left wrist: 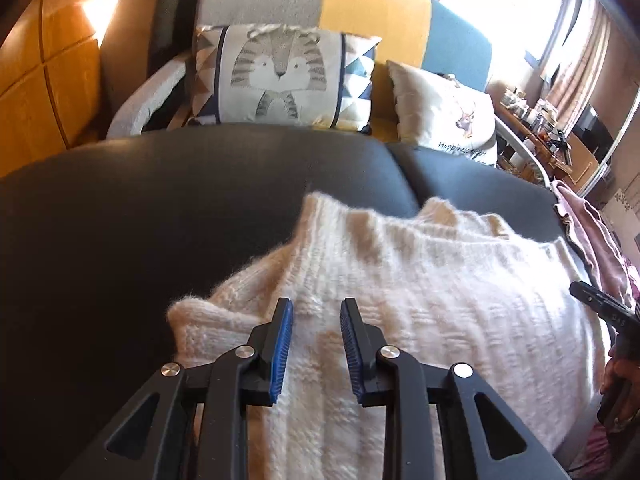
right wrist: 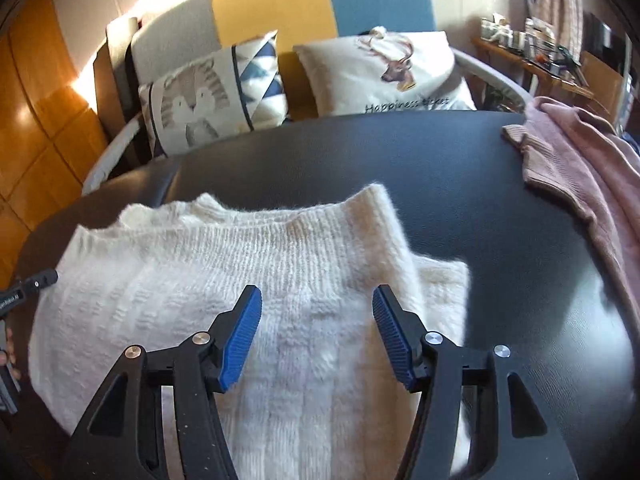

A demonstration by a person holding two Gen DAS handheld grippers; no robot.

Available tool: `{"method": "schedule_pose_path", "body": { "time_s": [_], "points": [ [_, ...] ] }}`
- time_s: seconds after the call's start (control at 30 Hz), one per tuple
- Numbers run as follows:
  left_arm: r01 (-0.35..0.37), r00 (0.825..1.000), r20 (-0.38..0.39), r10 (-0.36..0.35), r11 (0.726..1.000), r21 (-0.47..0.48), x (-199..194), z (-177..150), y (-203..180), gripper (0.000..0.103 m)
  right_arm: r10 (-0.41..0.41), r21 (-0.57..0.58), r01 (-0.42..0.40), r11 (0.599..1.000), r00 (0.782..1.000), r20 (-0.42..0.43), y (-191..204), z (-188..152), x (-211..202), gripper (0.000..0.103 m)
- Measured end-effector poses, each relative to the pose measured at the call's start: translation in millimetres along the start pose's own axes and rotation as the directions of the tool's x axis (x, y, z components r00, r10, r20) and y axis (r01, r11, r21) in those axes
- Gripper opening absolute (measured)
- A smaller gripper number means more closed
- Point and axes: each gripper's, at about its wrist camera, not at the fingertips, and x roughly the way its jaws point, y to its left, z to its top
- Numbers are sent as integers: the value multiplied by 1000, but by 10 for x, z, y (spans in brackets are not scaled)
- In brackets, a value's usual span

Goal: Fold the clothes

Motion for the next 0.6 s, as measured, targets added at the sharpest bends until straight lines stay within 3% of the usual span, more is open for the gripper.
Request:
{"method": "schedule_pose_path", "body": {
  "time_s": [0.17,0.33,0.6],
  "points": [
    [54,999,0,-54,997,58,-160,-161,-300,26,7,-14,-7,1000,1000,24,-4,-340,-292,61],
    [60,998,-37,-58,997,55,-103,-377,-494,27,25,-39,-26,999,999,-24,-20,-614,-209,62],
    [47,999,-22,-46,997,53,-43,-438,-496,35,27,-88,-31,996,999,-38,-35,-667,-145,65]
  ]
}}
